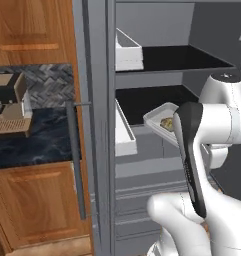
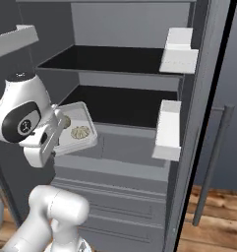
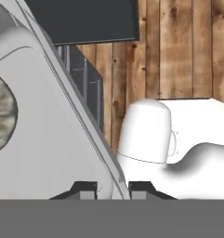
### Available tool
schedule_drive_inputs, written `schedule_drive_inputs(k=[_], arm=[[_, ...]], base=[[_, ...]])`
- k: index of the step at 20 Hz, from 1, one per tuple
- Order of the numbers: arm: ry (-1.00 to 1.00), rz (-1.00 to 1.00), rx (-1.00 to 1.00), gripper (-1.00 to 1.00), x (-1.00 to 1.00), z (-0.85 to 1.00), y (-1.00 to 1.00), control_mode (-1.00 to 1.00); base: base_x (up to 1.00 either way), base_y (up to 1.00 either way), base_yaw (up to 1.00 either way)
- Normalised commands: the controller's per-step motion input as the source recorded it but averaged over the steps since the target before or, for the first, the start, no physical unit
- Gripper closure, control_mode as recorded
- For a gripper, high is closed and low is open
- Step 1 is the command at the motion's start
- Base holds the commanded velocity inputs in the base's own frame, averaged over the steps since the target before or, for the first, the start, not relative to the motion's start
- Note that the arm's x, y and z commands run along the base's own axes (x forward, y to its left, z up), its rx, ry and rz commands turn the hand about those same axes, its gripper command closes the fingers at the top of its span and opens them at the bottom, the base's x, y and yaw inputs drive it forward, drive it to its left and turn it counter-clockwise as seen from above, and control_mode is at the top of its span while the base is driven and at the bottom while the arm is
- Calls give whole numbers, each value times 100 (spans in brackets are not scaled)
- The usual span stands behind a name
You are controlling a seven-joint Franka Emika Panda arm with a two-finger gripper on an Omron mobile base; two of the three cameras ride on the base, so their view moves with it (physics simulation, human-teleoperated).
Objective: Place two dumplings into each of the tupperware containers and then place the containers in the fridge.
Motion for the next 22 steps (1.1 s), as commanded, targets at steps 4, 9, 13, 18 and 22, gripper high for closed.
schedule_drive_inputs(k=[4,9,13,18,22], arm=[[0,0,0,100,0,0,0,100],[0,0,0,100,0,0,0,100],[0,0,0,100,0,0,0,100],[0,0,0,100,0,0,0,100],[0,0,0,100,0,0,0,100]], base=[[85,-9,-2],[48,-39,0],[38,-41,0],[36,-37,0],[25,-35,0]])
